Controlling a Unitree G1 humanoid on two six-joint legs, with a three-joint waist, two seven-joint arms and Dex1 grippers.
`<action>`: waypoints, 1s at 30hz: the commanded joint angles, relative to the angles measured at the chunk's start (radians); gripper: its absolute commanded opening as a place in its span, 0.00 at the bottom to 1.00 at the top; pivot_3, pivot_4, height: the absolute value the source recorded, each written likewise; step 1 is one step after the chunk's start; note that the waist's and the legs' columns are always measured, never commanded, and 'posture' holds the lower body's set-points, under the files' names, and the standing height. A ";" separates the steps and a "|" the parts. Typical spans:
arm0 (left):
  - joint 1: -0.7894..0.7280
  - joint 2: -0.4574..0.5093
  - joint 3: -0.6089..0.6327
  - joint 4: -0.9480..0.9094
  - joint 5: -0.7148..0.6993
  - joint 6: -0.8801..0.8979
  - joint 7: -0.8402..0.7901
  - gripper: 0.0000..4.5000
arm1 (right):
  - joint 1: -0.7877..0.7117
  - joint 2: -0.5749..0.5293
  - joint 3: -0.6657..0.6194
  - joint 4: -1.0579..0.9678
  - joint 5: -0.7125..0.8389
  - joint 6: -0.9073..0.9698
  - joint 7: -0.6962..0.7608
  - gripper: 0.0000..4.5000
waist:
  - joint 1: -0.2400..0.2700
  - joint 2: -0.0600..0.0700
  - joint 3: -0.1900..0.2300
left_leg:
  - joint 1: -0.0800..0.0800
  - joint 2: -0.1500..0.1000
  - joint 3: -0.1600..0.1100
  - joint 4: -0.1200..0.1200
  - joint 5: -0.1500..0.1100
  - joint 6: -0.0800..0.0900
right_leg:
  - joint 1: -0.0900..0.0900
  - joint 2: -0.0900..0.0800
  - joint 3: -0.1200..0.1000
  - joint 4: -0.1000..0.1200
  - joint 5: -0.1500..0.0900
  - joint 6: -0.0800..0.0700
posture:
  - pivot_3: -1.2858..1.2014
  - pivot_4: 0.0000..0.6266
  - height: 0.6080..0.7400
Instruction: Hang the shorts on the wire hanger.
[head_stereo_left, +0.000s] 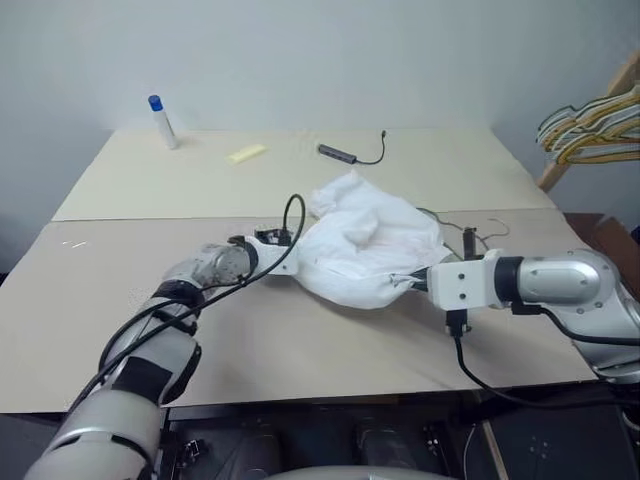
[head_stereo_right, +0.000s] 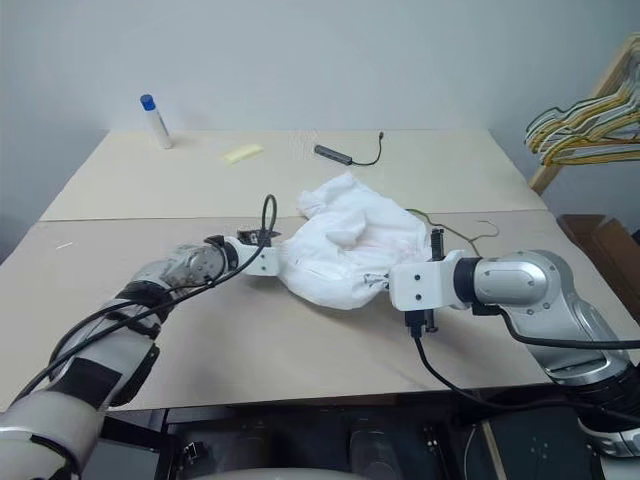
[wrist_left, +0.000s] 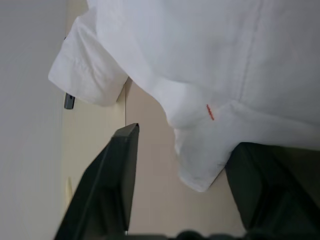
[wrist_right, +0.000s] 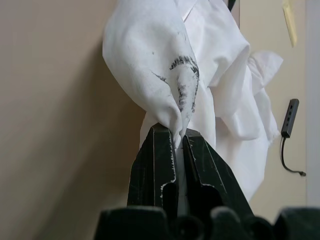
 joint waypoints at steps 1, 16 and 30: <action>-0.044 -0.013 -0.014 0.032 0.017 0.001 0.037 0.32 | -0.012 -0.006 -0.041 -0.026 0.019 0.004 -0.002 0.00 | -0.011 0.000 0.000 | -0.001 0.000 0.000 0.001 0.000 0.000 | 0.000 0.000 0.000 0.000 0.000 0.000 | 0.45 0.00 1.00; 0.120 0.364 0.085 -0.230 -0.192 -0.238 -0.300 0.01 | 0.008 0.053 -0.030 0.085 0.018 -0.192 -0.044 0.00 | -0.103 0.001 0.000 | -0.003 0.001 -0.001 0.002 0.000 0.000 | -0.002 0.000 0.001 0.001 0.002 0.001 | 0.47 0.00 1.00; 1.231 0.833 0.752 -1.542 -0.646 0.359 -0.659 0.01 | -0.066 0.101 0.105 0.458 -0.202 -0.698 -0.156 0.00 | -0.041 0.004 0.002 | 0.003 0.003 0.002 0.001 -0.001 0.000 | 0.000 -0.001 0.001 0.004 0.000 -0.002 | 0.52 0.04 1.00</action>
